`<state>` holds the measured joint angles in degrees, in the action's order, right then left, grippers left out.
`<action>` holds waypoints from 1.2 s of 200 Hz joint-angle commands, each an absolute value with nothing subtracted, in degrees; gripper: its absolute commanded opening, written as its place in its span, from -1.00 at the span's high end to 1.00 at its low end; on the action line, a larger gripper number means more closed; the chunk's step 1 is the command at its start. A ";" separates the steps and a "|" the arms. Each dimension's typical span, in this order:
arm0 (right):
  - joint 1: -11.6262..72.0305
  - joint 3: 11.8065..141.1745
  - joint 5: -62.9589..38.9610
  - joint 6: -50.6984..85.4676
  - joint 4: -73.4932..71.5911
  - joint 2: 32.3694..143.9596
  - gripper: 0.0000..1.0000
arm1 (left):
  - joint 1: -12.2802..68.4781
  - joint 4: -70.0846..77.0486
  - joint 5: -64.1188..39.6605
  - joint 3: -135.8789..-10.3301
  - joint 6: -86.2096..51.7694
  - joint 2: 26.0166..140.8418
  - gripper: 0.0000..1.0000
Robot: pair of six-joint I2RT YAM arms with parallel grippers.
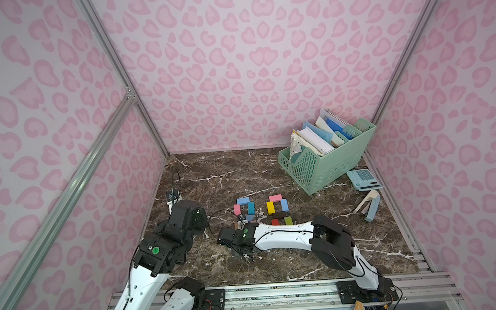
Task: Assemble the number 8 with building blocks
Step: Assemble the building block at the center of the board.
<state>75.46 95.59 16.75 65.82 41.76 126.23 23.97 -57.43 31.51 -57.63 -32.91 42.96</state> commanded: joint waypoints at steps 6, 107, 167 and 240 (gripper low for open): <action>75.31 95.45 18.13 66.60 46.04 126.91 -0.26 | 23.82 -57.59 31.99 -57.33 -33.03 42.72 -0.97; 74.97 94.39 19.25 67.59 46.58 126.21 -0.38 | 23.82 -57.51 31.83 -56.63 -33.09 42.71 -0.97; 75.05 92.99 18.05 66.62 44.35 125.27 -0.62 | 23.82 -57.48 31.66 -56.38 -33.46 42.56 -0.97; 75.23 90.47 17.86 65.10 40.05 122.07 -0.94 | 23.82 -57.46 31.73 -56.03 -33.83 42.56 -0.97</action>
<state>75.05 91.09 17.80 66.17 41.30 123.42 23.90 -57.43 31.46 -56.05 -33.12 42.61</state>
